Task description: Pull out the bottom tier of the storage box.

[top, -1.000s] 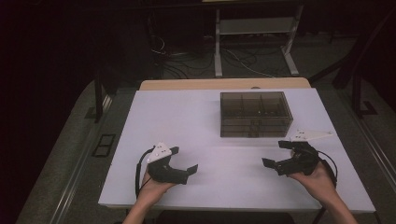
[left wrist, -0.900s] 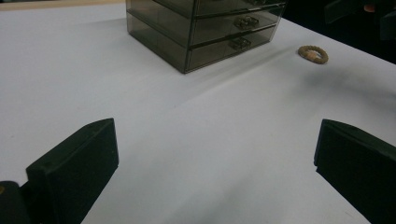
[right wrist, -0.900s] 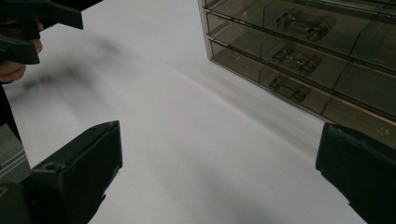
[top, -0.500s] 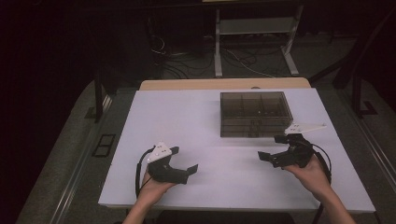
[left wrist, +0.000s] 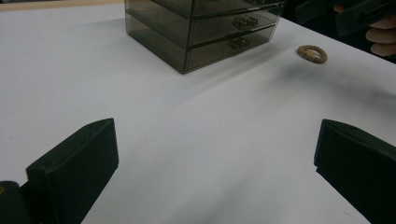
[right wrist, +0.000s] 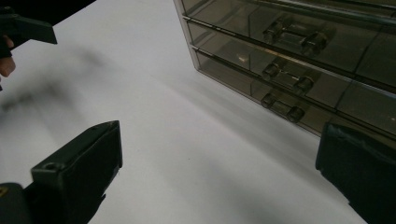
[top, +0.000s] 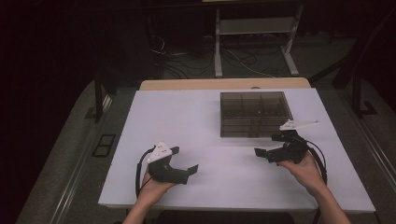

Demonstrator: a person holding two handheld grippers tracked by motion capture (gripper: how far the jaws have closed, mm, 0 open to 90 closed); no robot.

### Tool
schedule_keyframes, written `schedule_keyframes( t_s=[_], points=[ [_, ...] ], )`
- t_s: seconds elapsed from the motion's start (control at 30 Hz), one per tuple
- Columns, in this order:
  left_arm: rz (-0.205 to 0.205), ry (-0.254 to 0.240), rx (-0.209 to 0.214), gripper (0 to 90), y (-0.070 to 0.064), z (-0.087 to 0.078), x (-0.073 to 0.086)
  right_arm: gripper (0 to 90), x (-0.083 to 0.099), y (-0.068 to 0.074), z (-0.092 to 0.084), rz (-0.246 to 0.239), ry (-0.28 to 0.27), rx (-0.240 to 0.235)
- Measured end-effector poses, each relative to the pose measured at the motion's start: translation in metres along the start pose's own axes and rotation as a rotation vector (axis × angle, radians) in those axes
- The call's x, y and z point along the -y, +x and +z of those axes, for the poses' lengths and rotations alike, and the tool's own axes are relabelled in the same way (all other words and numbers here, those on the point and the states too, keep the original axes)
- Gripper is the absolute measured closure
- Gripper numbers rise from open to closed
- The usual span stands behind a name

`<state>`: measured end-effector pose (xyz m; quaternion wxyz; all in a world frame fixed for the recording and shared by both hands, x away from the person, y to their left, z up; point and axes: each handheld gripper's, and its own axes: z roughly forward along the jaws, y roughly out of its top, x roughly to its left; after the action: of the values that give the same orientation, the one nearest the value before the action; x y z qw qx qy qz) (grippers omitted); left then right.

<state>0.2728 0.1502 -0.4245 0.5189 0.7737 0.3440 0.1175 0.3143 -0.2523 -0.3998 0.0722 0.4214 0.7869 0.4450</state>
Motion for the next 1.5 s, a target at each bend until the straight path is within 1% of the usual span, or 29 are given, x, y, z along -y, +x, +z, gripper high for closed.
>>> schedule_keyframes(
  t_s=[0.3,0.33,0.57,0.6,1.1,1.27,1.5],
  points=[
    [-0.001,0.000,0.000,0.0,0.000,0.000,0.000,0.0,0.000,-0.005,0.005,0.015,-0.006,0.014],
    [-0.001,-0.002,-0.001,0.0,0.000,0.000,0.000,0.0,0.000,-0.005,0.006,0.024,-0.009,0.017],
    [0.000,-0.006,-0.004,0.0,-0.001,0.000,0.000,0.0,-0.001,-0.008,0.008,0.037,-0.021,0.015],
    [0.000,-0.006,-0.004,0.0,-0.001,0.000,0.000,0.0,0.000,-0.009,0.009,0.046,-0.023,0.015],
    [0.001,-0.005,-0.005,0.0,-0.001,0.000,0.000,0.0,0.001,-0.013,0.019,0.085,-0.009,0.015],
    [0.002,-0.002,-0.003,0.0,-0.001,0.001,0.000,0.0,0.002,-0.017,0.023,0.114,-0.013,0.010],
    [0.001,-0.002,-0.002,0.0,-0.001,0.001,0.000,0.0,0.003,-0.020,0.027,0.132,-0.013,0.009]
  ],
)
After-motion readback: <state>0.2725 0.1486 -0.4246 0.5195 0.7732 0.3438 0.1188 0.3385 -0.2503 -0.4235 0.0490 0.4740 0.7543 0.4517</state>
